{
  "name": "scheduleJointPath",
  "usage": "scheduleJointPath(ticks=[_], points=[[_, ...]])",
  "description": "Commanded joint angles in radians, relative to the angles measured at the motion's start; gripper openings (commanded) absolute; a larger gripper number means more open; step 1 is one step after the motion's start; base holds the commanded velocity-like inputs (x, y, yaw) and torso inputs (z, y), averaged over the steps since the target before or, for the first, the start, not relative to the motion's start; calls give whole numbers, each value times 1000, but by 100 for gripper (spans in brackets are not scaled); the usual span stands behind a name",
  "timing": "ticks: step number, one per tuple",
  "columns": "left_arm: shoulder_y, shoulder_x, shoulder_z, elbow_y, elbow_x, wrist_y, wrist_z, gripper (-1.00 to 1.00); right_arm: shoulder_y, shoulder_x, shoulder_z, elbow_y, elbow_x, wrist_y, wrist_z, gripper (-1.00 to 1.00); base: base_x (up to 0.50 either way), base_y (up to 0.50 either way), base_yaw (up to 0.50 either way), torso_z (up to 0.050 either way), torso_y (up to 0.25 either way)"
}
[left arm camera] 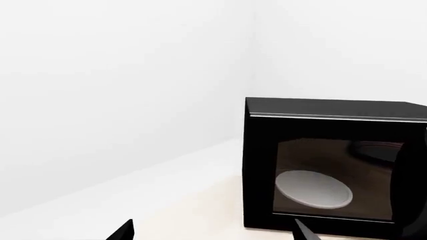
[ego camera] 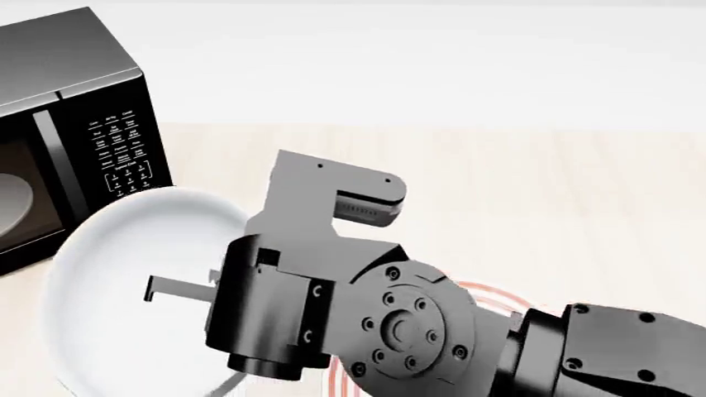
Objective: Put the white bowl to the right of the plate.
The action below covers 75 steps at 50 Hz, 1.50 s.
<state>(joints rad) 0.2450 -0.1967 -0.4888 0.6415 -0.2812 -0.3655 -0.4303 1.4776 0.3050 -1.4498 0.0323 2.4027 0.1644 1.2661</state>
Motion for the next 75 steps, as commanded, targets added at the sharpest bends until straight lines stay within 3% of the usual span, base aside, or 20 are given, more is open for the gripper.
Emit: scheduleJointPath(ticks=[1,21,41,75], points=[[0,-4,5,-1,-1,-2,-8,100,96,99,65,-50,58,12,83,-100,0,0,0,0,0],[-4,-11,41,0,22,-4,-27,100,148,311,125,157,180,94,30,-100,0,0,0,0,0],[-20,-23,72,-19,43,-11,-46,100,105,473,108,402,177,188,-80,-100,0,0,0,0,1],[-29,-36,108,-34,60,-14,-68,100,3,760,141,363,212,128,-125,-100,0,0,0,0,1]])
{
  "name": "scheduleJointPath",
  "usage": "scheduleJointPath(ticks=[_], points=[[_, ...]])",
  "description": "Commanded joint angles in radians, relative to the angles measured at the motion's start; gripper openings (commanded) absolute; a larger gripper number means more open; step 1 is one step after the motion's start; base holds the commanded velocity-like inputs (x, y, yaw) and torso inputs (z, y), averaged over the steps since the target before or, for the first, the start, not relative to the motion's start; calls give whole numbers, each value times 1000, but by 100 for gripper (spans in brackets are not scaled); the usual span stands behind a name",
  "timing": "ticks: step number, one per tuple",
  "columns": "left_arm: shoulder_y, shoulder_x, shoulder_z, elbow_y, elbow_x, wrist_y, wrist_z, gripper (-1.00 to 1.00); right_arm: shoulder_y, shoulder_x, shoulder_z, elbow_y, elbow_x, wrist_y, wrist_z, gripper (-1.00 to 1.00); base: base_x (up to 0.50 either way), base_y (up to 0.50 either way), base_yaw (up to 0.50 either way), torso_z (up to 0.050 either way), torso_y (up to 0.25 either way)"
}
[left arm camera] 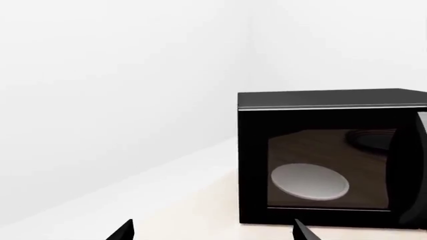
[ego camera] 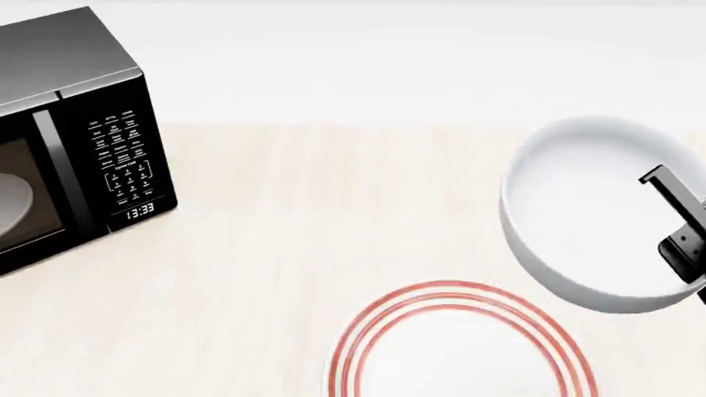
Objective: Put the white bowl to the right of the plate.
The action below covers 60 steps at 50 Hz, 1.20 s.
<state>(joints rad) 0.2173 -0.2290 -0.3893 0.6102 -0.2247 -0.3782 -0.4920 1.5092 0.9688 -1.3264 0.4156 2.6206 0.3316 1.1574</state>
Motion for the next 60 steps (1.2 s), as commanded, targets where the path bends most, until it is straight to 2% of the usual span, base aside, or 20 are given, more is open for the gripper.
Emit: scheduleJointPath(ticks=[1,17,25,39,60], points=[[-1,-4,10,-3,4,0,-6,100,-39,105,17,-17,-3,-40,-23,-100,0,0,0,0,0],[-7,-10,26,-8,13,-3,-18,100,-92,248,36,-72,44,-71,-55,-100,0,0,0,0,1],[-8,-12,34,-14,17,0,-23,100,-123,282,30,-70,48,-82,-77,-100,0,0,0,0,0],[-5,-16,44,-12,22,-3,-30,100,-180,302,12,-26,57,-81,-131,-100,0,0,0,0,1],[-9,-23,62,-20,31,-1,-41,100,-251,265,-19,71,47,-57,-213,-100,0,0,0,1,0]])
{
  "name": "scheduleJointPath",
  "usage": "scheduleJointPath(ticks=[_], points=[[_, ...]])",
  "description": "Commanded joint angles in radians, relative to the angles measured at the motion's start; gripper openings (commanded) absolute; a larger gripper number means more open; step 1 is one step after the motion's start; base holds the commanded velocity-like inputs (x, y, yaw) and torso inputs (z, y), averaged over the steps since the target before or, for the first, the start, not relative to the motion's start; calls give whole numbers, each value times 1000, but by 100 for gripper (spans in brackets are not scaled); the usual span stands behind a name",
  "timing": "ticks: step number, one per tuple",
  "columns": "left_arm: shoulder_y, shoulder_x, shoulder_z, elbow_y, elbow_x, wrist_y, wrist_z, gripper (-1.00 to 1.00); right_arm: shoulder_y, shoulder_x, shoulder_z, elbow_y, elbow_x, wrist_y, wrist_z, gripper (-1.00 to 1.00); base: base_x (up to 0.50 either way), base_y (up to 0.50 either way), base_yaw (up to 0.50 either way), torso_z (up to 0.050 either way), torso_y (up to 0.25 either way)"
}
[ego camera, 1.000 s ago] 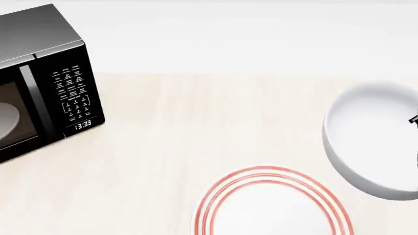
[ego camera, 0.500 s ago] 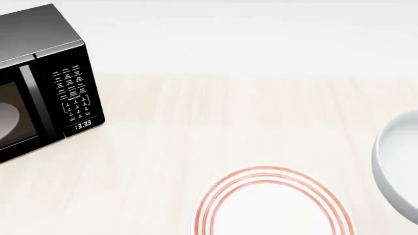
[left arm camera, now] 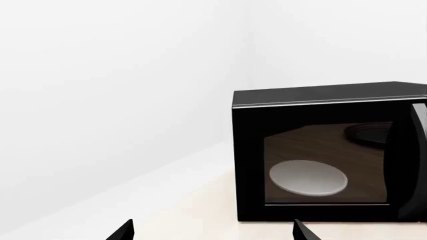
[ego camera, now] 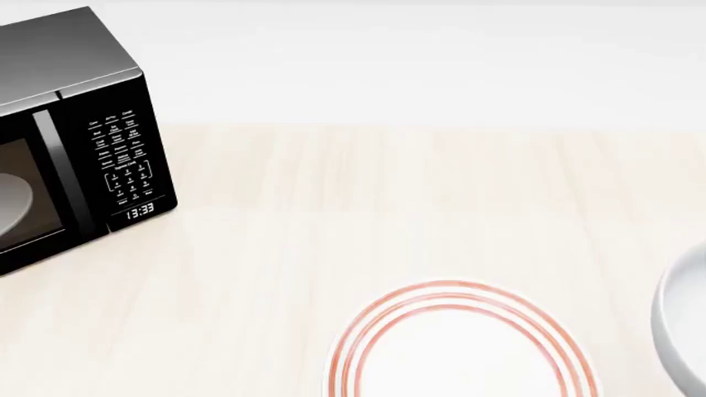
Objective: Put the white bowl to the right of the plate.
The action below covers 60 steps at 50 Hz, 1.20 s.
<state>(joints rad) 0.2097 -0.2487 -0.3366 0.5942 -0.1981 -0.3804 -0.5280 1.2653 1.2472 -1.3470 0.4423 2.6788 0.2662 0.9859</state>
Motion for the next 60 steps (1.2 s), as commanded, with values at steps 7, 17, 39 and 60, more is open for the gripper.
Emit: scheduleJointPath(ticks=[7,17,39,60], points=[[3,-4,10,-2,4,5,-8,100,-24,-30,-6,78,-14,18,-61,-100,0,0,0,0,1],[4,-7,14,-4,6,6,-12,100,-40,-39,-10,102,-15,24,-76,-100,0,0,0,0,0],[11,-11,25,-3,8,16,-19,100,-70,-87,-24,183,-33,43,-118,-100,0,0,0,0,0],[12,-17,31,1,5,13,-27,100,-78,-117,-31,239,-56,66,-143,-100,0,0,0,0,1]])
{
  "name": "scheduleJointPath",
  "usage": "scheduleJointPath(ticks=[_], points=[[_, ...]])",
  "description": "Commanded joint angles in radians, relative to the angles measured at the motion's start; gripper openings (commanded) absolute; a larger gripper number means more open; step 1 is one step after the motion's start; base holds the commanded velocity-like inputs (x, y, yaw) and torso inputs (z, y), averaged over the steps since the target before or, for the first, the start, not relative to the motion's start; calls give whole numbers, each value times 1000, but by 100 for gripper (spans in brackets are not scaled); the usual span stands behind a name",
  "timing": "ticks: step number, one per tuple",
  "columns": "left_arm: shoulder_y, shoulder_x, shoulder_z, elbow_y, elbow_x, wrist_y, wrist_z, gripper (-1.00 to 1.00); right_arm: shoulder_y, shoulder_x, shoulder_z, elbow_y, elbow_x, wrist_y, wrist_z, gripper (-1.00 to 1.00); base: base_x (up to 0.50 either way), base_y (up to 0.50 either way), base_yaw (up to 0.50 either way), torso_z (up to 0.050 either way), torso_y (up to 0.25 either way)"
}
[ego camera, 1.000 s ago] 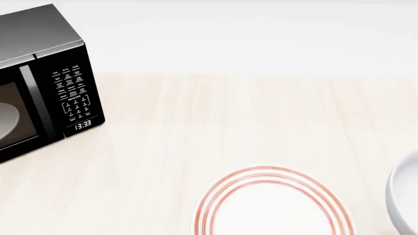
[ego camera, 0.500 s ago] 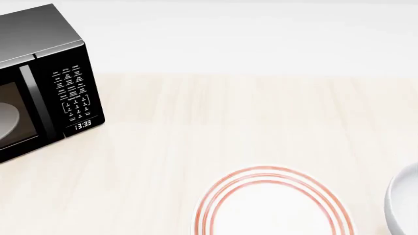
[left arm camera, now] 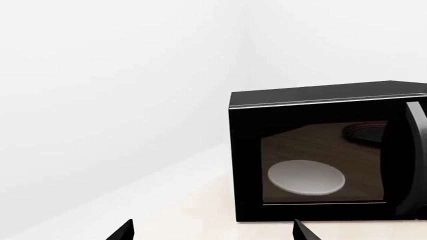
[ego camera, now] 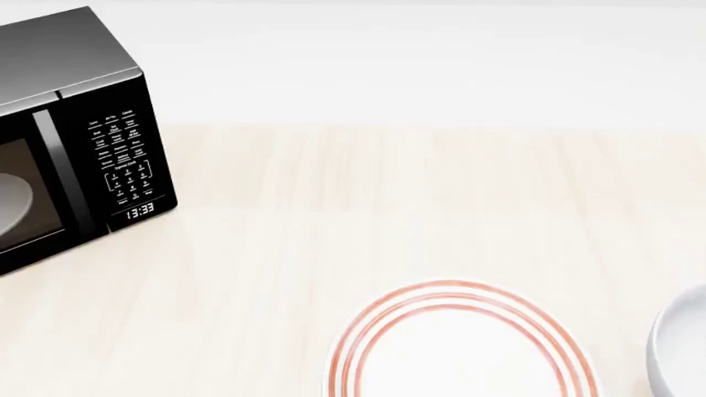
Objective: Put the white bowl to the right of the plate.
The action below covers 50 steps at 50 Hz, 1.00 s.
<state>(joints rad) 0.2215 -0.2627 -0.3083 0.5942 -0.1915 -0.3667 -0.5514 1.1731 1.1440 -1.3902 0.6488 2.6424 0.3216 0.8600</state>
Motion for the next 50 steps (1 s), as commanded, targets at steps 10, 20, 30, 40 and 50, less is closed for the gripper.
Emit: scheduleJointPath(ticks=[10,20,30,40,50], points=[[11,-3,7,7,1,10,-7,100,-1,-26,12,60,-18,15,-39,-100,0,0,0,0,0],[11,-5,9,5,-2,13,-9,100,-3,-29,16,62,-25,17,-55,100,0,0,0,0,0],[12,-8,9,5,-5,13,-12,100,18,71,32,-145,-110,-137,22,100,0,0,0,0,0],[17,-10,16,10,-3,16,-14,100,54,260,67,-551,-337,-428,203,100,0,0,0,0,0],[39,-12,42,26,7,37,-5,100,88,387,98,-920,-612,-585,385,100,0,0,0,0,0]])
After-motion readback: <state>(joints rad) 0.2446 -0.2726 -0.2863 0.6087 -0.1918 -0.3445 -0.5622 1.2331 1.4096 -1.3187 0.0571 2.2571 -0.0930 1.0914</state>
